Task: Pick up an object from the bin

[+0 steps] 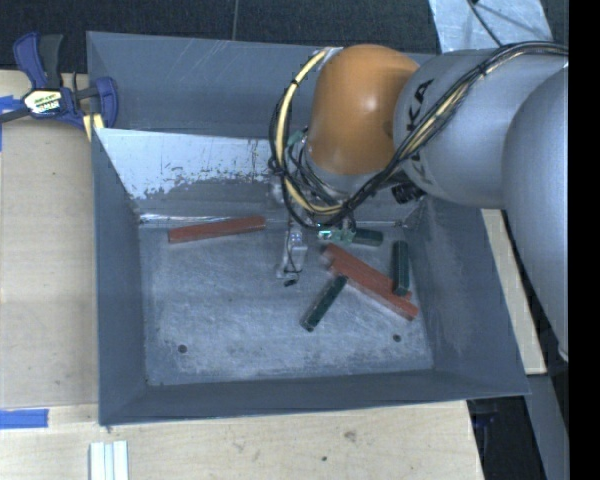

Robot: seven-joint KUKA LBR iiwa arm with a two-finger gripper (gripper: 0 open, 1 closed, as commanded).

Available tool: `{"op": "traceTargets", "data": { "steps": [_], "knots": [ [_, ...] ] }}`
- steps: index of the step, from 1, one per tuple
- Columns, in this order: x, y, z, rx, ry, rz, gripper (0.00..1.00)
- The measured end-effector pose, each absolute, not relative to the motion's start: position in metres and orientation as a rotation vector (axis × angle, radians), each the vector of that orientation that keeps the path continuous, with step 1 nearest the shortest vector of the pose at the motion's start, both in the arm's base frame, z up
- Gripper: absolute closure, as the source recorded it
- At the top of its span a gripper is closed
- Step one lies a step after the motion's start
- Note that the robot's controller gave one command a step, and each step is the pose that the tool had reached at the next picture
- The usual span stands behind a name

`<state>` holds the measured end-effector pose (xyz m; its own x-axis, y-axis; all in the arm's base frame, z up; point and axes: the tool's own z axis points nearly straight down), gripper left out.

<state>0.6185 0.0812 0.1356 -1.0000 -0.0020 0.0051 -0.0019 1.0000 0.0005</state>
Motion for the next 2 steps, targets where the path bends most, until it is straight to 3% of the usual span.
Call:
{"op": "traceTargets", "data": {
  "steps": [1, 2],
  "knots": [
    [0.618, 0.006, 0.124, 0.487, -3.104, 0.005, 0.0],
    [0.619, -0.042, 0.077, 1.118, -2.934, 0.0, 0.0]
  ]
}}
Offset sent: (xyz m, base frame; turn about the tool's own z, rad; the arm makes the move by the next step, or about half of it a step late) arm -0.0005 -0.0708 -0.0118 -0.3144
